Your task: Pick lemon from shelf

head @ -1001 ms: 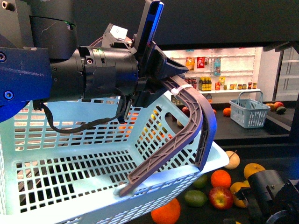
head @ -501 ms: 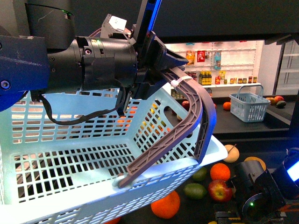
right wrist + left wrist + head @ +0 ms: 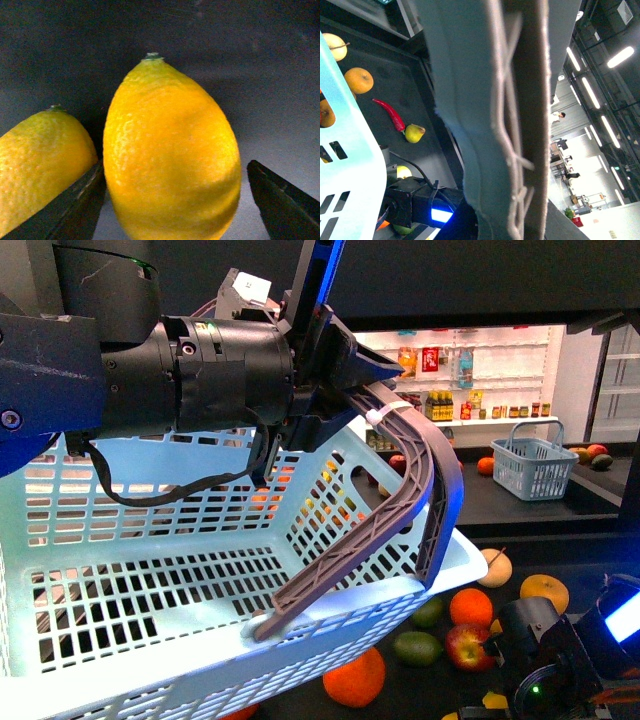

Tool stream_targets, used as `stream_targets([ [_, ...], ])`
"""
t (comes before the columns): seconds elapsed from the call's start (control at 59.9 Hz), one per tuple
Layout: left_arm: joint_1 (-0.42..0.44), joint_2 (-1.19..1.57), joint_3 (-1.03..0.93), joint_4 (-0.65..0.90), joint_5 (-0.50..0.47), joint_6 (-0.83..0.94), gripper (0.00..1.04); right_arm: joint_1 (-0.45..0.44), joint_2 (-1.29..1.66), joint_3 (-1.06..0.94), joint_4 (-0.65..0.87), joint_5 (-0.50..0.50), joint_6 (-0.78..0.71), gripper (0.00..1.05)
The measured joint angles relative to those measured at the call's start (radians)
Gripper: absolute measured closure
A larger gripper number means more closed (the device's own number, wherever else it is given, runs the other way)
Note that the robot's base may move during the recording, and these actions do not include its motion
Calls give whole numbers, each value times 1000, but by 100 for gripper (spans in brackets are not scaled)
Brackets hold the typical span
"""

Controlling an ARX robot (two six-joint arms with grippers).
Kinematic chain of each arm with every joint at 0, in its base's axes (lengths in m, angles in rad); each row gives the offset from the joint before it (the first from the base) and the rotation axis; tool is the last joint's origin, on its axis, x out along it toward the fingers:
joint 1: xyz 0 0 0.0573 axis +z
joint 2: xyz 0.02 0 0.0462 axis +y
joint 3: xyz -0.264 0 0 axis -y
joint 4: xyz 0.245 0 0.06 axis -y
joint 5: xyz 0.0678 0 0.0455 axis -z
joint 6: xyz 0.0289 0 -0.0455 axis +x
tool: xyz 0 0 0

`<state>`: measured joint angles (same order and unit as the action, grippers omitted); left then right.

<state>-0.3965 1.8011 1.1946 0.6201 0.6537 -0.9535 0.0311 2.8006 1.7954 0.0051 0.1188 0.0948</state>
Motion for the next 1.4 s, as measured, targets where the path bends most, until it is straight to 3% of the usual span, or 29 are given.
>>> stream_targets([
  [0.133,0,0,0,0,0,0,96,-1,0,2,6,-8,0,42],
  [0.334,0,0,0,0,0,0,96,-11,-8,-15,14,-23,4,43],
  [0.634,0,0,0,0,0,0,96,-79,-211,-217,145,5,-69,43],
  [0.985,0,0,0,0,0,0,96,-113,-703,-373,175,-197,22,43],
  [1.201,0,0,0,0,0,0,96,-48,-919,-418,163,-360,173,43],
  [1.402,0,0,0,0,0,0,96,32,-972,-472,186,-436,250,43],
])
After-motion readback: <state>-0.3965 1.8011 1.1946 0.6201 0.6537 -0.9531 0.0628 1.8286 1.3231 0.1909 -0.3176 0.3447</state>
